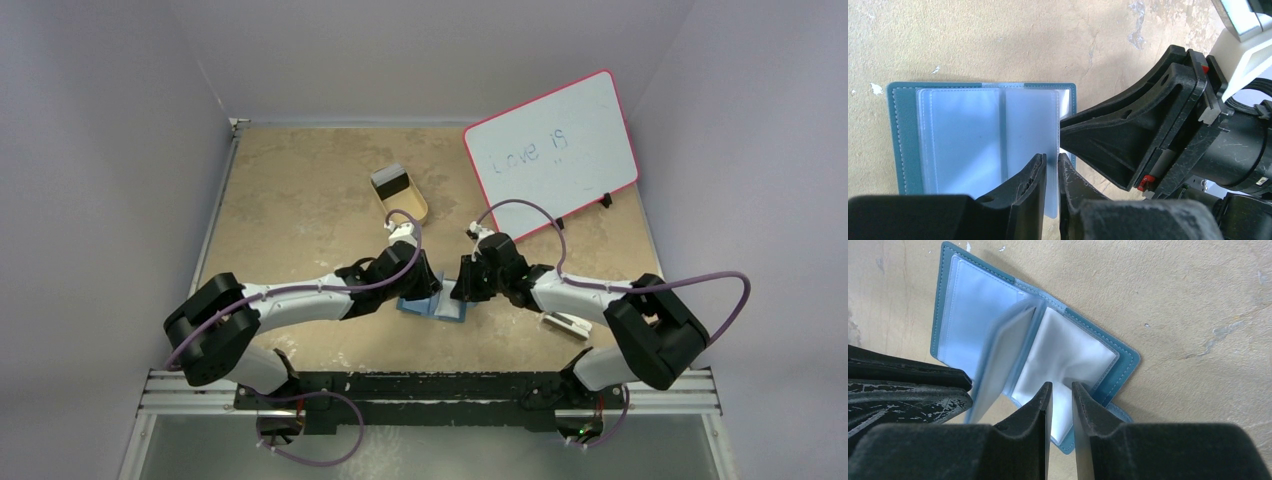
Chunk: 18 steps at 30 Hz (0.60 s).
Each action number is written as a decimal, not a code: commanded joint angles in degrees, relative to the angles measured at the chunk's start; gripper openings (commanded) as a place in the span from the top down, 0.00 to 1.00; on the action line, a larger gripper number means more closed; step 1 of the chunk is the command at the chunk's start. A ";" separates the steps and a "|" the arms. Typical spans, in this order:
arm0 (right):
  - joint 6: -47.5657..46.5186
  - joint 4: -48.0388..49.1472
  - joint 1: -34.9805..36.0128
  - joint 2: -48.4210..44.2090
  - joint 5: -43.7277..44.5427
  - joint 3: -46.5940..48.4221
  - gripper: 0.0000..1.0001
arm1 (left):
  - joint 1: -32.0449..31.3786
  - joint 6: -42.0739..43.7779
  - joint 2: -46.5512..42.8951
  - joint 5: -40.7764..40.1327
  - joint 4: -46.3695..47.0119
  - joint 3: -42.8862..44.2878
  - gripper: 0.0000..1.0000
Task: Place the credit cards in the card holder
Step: Turn over the card slot in the card holder.
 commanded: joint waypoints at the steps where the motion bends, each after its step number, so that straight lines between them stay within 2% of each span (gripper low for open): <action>1: -0.92 -0.92 -0.23 -1.99 0.74 0.31 0.77 | -0.46 -0.66 -2.12 -0.08 4.19 0.23 0.87; 4: -0.90 -1.89 -0.23 -2.97 0.96 0.58 0.77 | -0.56 -0.97 -1.82 0.93 5.85 -0.08 0.81; 10: -0.24 -6.57 -0.21 -7.61 4.18 1.57 0.75 | -0.66 -1.92 0.03 2.35 8.65 -0.46 0.79; 13: 0.38 -10.34 -0.23 -11.46 6.76 2.42 0.73 | -0.58 -0.70 -0.86 -0.93 2.85 1.71 0.79; 18: 0.81 -13.22 -0.26 -17.15 7.05 3.94 0.71 | 0.10 3.60 -3.37 -9.13 -9.23 6.79 0.70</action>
